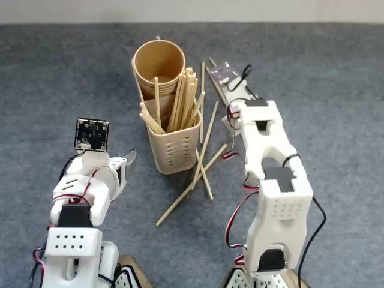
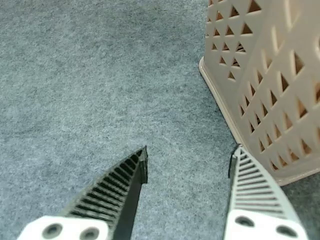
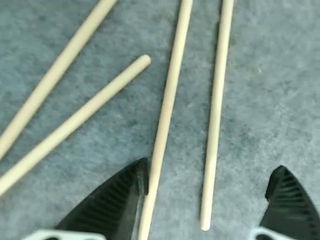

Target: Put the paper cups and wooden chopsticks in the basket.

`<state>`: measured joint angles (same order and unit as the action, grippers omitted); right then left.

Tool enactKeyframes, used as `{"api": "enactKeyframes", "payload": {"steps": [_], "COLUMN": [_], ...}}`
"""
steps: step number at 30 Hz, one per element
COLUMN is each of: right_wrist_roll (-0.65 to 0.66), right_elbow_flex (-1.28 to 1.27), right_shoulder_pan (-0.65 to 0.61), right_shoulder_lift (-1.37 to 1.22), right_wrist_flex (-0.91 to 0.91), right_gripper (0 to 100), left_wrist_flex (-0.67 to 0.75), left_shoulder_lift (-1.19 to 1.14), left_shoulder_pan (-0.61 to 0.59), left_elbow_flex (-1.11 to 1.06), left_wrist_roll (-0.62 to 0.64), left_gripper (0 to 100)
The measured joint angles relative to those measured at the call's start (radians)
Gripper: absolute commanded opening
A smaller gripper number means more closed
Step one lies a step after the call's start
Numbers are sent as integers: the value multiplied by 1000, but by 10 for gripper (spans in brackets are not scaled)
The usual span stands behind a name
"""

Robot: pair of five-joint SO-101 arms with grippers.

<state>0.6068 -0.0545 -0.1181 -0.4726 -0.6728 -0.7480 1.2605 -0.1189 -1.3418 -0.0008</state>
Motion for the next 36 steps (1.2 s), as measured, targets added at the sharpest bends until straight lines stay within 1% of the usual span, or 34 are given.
{"api": "enactKeyframes", "payload": {"steps": [2,3,7,8,10,11,17,19,24,28,31,34,36], "right_wrist_roll": [0,0,0,0,0,0,0,-46,-236,-399,-505,-557,-569], "right_elbow_flex": [14,20,51,61,81,92,110,114,106,104,55,-28,-114], "right_shoulder_pan": [6,8,9,9,15,20,25,37,86,158,160,115,48], "right_shoulder_lift": [-34,-55,-166,-184,-196,-196,-175,-152,5,250,476,698,852], "right_wrist_flex": [0,0,0,0,0,-5,-55,-72,-98,-100,-100,-63,0], "right_gripper": [312,271,44,0,17,3,5,5,5,5,5,5,5], "left_wrist_flex": [0,0,0,0,0,0,0,0,0,0,0,0,0], "left_shoulder_lift": [0,0,0,0,0,0,0,0,0,0,0,0,0], "left_shoulder_pan": [0,0,0,0,0,0,0,0,0,0,0,0,0], "left_elbow_flex": [0,0,0,0,0,0,0,0,0,0,0,0,0], "left_wrist_roll": [0,0,0,0,0,0,0,0,0,0,0,0,0], "left_gripper": [263,263,263,263,263,263,263,263,263,263,263,263,263]}}
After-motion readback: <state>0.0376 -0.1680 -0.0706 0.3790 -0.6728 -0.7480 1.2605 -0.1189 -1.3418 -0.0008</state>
